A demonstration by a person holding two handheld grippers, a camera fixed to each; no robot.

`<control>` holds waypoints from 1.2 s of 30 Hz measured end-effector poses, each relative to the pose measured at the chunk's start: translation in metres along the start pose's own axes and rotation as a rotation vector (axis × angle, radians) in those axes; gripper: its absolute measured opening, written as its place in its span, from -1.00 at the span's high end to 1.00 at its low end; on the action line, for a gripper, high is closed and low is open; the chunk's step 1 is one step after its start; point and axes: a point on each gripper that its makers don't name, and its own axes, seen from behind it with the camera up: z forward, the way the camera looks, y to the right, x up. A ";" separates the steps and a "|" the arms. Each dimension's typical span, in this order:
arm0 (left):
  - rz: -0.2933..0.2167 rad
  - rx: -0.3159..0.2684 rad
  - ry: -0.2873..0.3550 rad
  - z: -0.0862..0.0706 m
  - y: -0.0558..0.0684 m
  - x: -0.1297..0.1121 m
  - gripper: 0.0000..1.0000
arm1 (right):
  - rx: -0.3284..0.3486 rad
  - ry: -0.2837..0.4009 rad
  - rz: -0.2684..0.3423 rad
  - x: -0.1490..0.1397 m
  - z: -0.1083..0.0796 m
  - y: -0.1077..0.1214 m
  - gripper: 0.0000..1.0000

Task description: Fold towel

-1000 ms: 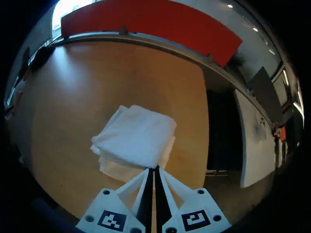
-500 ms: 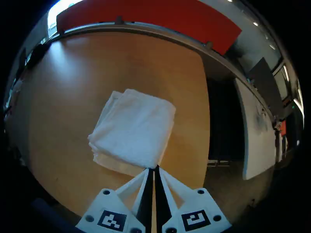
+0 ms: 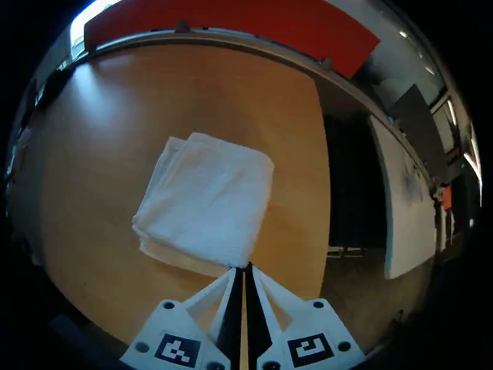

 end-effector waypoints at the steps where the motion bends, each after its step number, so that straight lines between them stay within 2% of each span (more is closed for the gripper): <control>1: -0.001 0.000 0.000 0.000 0.000 0.000 -0.84 | -0.001 0.000 0.000 0.000 0.000 0.000 0.95; 8: -0.002 -0.003 -0.001 -0.001 0.001 -0.002 -0.84 | -0.010 -0.001 0.013 -0.001 0.003 -0.002 0.93; 13: -0.003 -0.005 -0.002 -0.001 0.001 -0.003 -0.84 | -0.020 -0.001 0.026 -0.003 0.004 -0.003 0.77; 19: -0.003 -0.007 -0.001 -0.003 0.000 -0.004 -0.84 | -0.033 -0.008 0.024 -0.009 0.004 -0.006 0.31; 22: -0.005 -0.007 0.001 -0.003 -0.001 -0.003 -0.84 | -0.037 -0.007 0.024 -0.011 0.003 -0.007 0.01; 26: -0.008 -0.009 0.005 -0.003 -0.001 -0.003 -0.83 | -0.035 0.002 0.032 -0.010 0.002 -0.010 -0.79; 28: -0.008 -0.011 0.007 -0.003 -0.001 -0.003 -0.83 | -0.036 0.010 0.039 -0.009 0.001 -0.011 -1.00; 36: -0.012 -0.014 0.013 -0.003 -0.001 -0.002 -0.84 | -0.033 0.038 0.070 -0.004 -0.001 -0.018 -1.00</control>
